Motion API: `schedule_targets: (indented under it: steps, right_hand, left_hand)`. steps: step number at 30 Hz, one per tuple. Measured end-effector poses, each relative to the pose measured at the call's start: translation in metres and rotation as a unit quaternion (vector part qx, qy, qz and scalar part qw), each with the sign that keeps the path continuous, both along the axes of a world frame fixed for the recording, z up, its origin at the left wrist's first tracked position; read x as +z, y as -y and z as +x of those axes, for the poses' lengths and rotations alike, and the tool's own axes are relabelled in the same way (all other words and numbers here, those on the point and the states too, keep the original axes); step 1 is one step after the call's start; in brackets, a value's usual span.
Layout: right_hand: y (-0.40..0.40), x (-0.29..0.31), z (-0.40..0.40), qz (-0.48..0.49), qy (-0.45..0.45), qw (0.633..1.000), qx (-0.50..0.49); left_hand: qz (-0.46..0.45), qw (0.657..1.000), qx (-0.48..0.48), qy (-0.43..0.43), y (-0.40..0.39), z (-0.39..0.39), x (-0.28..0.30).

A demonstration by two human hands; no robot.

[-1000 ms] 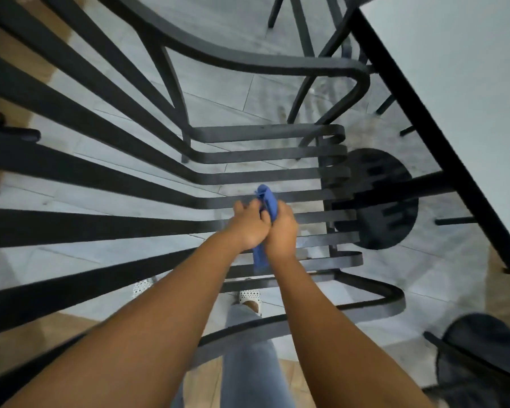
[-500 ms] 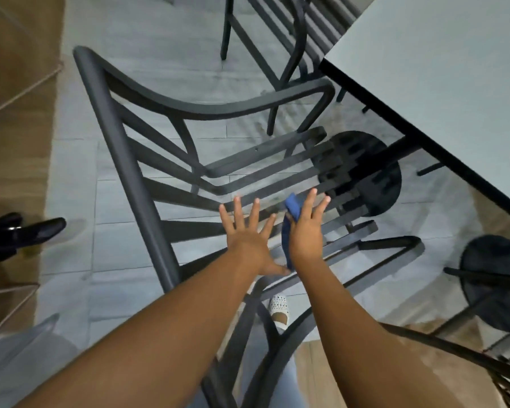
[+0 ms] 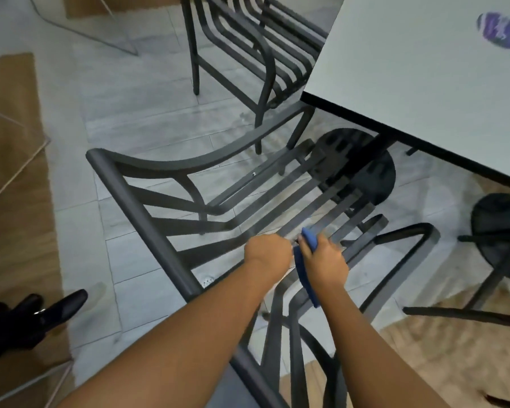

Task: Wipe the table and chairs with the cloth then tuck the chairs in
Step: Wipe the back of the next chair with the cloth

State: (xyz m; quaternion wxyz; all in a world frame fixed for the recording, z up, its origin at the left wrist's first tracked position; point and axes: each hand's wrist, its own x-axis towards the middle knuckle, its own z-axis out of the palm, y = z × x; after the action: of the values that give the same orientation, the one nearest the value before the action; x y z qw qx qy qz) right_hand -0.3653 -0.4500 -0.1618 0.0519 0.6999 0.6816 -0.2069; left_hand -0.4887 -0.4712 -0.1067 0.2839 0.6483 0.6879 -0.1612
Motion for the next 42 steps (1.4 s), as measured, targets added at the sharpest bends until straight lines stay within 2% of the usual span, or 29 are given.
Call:
schedule_targets:
  steps: [5,10,16,21,25,29,35,42]
  right_hand:
    - [-0.008,0.0,-0.024,-0.001,-0.023,0.997,-0.069]
    - [-0.017,0.005,-0.06,-0.043,-0.021,0.992,-0.116]
    - [-0.024,0.009,-0.109,-0.076,-0.041,0.983,-0.164]
    - [-0.04,0.009,-0.144,-0.138,-0.005,0.978,-0.155]
    - [-0.064,0.007,-0.174,-0.165,-0.037,0.961,-0.218]
    - [-0.086,0.008,-0.205,-0.15,-0.09,0.944,-0.279]
    - [-0.114,0.022,-0.262,-0.185,-0.056,0.924,-0.329]
    - [-0.152,0.038,-0.316,-0.182,-0.041,0.904,-0.385]
  left_hand:
    - [-0.009,0.999,-0.049,0.008,-0.017,-0.034,-0.006]
    - [-0.045,0.992,-0.119,-0.003,-0.026,-0.074,-0.007]
    - [-0.04,0.991,-0.128,0.013,-0.049,-0.112,-0.014]
    - [-0.009,0.992,-0.124,0.019,-0.075,-0.138,-0.025]
    - [0.021,0.987,-0.157,0.025,-0.1,-0.16,-0.032]
    - [0.039,0.98,-0.195,0.022,-0.124,-0.19,-0.036]
    - [0.035,0.969,-0.237,0.05,-0.157,-0.246,-0.034]
    - [0.038,0.96,-0.277,0.029,-0.204,-0.315,-0.033]
